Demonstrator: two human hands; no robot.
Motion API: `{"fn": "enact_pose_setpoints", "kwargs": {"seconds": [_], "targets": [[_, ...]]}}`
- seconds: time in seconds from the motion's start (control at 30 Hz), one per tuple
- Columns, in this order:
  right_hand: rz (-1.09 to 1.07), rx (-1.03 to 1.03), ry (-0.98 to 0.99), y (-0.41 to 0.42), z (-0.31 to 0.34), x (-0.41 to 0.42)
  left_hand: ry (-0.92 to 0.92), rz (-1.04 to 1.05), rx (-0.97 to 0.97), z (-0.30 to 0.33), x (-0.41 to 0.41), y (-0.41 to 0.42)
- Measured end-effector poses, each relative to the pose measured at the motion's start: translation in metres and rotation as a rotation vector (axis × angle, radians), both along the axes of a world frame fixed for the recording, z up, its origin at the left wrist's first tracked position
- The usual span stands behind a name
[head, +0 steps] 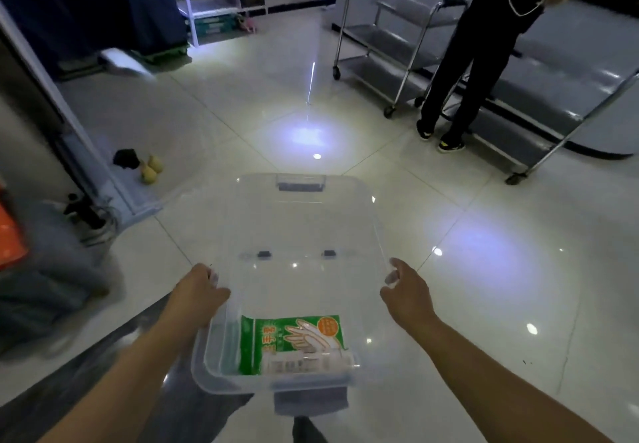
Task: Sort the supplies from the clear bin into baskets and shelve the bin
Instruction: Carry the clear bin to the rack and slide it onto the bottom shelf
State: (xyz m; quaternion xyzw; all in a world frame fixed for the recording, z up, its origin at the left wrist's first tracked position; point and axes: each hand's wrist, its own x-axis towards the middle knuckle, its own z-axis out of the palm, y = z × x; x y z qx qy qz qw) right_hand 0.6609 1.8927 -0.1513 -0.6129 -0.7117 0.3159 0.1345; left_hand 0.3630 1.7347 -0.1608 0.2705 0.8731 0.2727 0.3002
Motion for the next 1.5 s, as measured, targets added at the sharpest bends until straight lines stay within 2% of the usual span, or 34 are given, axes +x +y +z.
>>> {"fn": "enact_pose_setpoints", "kwargs": {"seconds": [0.13,0.33,0.47,0.73,1.1,1.33,1.5], "targets": [[-0.006,0.01,0.003,0.084,0.007,-0.073,-0.029,0.008,0.05,0.01,-0.07,0.084],[0.003,0.03,0.032,0.197,0.016,-0.161,0.068,0.046,0.113,0.024,-0.161,0.198],[0.023,0.042,0.028,0.268,0.014,-0.209,0.069,0.069,0.19,0.022,-0.204,0.264],[0.115,0.01,0.061,0.459,-0.002,-0.336,0.083,0.133,0.147,0.008,-0.316,0.431],[0.29,0.0,0.052,0.695,0.024,-0.555,0.165,0.319,0.17,0.026,-0.487,0.615],[0.321,0.063,-0.001,0.82,0.02,-0.698,0.162,0.316,0.196,0.02,-0.629,0.741],[0.249,0.057,0.018,0.906,0.031,-0.802,0.119,0.279,0.227,0.024,-0.742,0.834]]}}
